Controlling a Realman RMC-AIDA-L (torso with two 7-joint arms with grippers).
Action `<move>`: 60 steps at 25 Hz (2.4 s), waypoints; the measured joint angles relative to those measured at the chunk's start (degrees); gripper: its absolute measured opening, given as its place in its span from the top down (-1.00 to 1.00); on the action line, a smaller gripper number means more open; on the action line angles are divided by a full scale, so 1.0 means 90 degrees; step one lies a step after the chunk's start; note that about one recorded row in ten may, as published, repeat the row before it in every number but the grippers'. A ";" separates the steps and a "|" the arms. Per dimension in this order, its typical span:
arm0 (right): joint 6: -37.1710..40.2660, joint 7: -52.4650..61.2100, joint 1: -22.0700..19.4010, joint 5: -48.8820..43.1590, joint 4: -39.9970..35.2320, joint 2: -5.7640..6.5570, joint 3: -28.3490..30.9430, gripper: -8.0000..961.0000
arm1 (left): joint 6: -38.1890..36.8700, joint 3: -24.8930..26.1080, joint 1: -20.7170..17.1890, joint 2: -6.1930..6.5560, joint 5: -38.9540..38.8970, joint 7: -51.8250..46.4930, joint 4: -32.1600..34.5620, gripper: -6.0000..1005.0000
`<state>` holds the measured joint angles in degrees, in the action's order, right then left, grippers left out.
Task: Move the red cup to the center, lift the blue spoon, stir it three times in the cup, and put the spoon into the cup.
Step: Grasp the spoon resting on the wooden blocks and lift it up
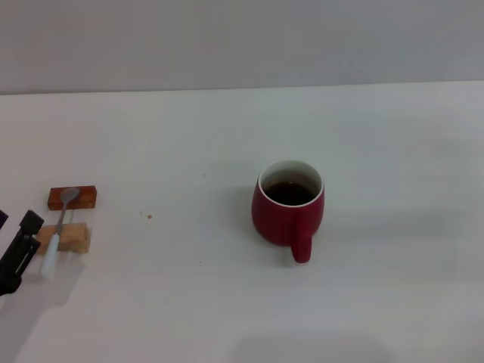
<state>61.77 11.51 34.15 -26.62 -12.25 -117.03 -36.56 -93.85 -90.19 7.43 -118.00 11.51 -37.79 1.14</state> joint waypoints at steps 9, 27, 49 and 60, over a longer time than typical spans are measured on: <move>-0.0233 0.0000 0.0062 0.0000 0.0014 0.0082 0.0000 0.03 | 0.0163 -0.0162 -0.0021 0.0000 0.0001 -0.0066 -0.0232 -0.36; -0.0297 0.0000 0.0004 -0.0001 0.0025 0.0094 0.0000 0.03 | 0.0732 -0.0477 -0.0006 -0.0003 0.0000 -0.0235 -0.0234 -0.36; -0.0301 0.0000 0.0058 -0.0001 0.0033 0.0096 0.0000 0.03 | 0.0905 -0.0589 -0.0013 0.0007 0.0000 -0.0161 -0.0292 -0.36; -0.0301 0.0000 0.0083 -0.0001 0.0033 0.0103 -0.0004 0.03 | 0.1044 -0.0584 -0.0021 0.0007 0.0000 -0.0154 -0.0292 -0.36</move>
<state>59.06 11.51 34.90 -26.63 -11.95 -116.10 -36.60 -84.45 -95.45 7.24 -117.95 11.51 -39.18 -1.49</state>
